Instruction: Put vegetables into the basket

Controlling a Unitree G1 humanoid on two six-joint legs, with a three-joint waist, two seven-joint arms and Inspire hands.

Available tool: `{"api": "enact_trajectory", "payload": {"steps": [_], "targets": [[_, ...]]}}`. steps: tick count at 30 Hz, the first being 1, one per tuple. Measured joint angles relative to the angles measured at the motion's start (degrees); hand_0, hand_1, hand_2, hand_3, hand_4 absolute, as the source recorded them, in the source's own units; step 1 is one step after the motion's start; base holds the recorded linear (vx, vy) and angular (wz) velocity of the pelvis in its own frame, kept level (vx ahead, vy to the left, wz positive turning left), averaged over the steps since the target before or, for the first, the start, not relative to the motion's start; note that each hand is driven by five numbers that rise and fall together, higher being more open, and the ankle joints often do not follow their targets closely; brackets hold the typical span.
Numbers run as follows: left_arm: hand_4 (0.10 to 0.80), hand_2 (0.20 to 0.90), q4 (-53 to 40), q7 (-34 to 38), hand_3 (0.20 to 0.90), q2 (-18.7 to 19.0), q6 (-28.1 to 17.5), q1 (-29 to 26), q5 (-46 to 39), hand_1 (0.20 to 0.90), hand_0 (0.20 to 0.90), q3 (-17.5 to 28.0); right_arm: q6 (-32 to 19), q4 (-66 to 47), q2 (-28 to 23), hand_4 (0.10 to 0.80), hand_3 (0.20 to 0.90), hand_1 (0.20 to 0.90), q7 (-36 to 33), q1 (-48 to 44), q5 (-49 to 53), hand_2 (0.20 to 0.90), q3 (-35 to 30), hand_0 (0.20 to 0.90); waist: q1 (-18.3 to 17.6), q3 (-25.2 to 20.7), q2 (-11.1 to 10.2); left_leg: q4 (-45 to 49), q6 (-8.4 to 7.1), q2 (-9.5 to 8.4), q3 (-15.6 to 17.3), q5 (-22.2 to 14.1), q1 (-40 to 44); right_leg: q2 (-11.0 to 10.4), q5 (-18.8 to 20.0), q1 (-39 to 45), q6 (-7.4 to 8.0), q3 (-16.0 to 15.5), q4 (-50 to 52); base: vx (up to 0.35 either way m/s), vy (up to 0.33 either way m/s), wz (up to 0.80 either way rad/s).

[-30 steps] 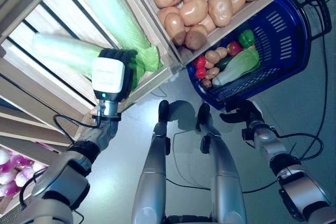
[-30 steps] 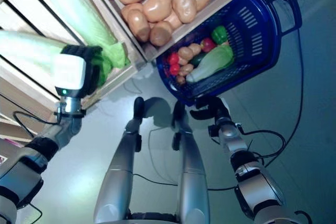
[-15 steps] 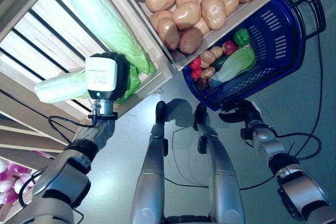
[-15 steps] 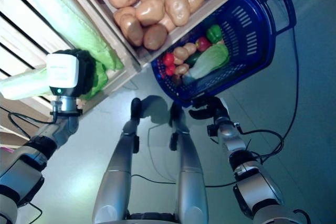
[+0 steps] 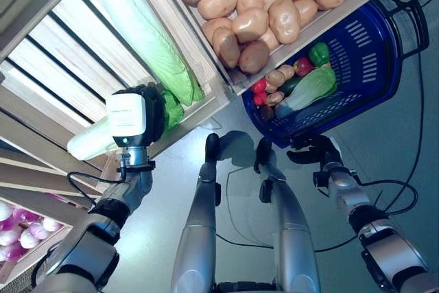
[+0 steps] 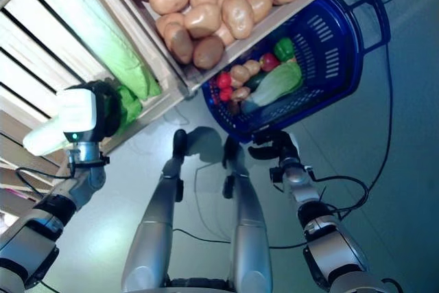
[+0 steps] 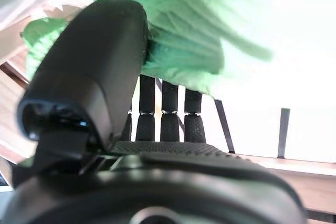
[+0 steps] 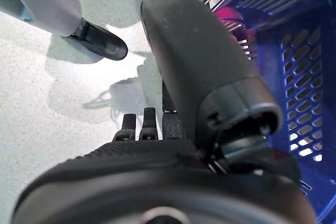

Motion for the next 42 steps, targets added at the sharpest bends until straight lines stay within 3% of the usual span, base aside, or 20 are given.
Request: {"api": "enact_trajectory", "payload": {"steps": [22,26,36,42], "targets": [[0.800,0.900,-7.4,-0.6,0.900,0.0,-0.8,3.9,-3.6,0.900,0.900,0.4,0.0,-0.1,0.2,0.800,0.900,0.900,-1.0,1.1,0.0,0.900,-0.6,0.900,1.7,0.0,0.1,0.0,-1.01,0.16,-1.0,0.3,0.4,0.0,-1.0,0.1,-1.04,-1.1,1.6,0.003,-0.003,0.01],[0.800,0.900,-9.4,-0.7,0.900,0.0,-1.4,5.0,-6.2,0.900,0.900,2.1,0.0,-0.1,0.2,0.800,0.900,0.900,-1.1,1.2,0.0,0.900,-0.7,0.900,2.0,0.0,0.1,0.1,-1.10,0.19,-1.1,0.4,0.5,0.0,-1.0,0.1,-1.09,-1.1,1.8,0.000,0.000,0.00],[0.800,0.900,-16.9,-14.7,0.900,0.3,-1.3,10.7,-19.7,0.900,0.900,7.2,0.0,-0.4,0.5,0.800,0.900,0.900,-1.2,2.8,-0.3,0.900,-3.0,0.900,3.2,0.0,0.7,0.0,-1.22,-0.02,-1.9,0.4,0.7,-0.3,-1.6,0.1,-1.32,-1.7,2.6,0.000,-0.002,0.04],[0.800,0.900,-21.6,-20.1,0.900,3.5,1.3,13.1,-22.6,0.900,0.900,9.2,-0.4,-0.7,0.4,0.800,0.900,0.900,-1.2,3.8,-0.4,0.900,-4.0,0.900,3.9,0.1,1.0,-0.9,-1.41,-0.18,-1.9,0.6,1.2,-0.5,-1.7,0.1,-1.34,-1.7,3.0,0.000,0.000,0.00]]}}
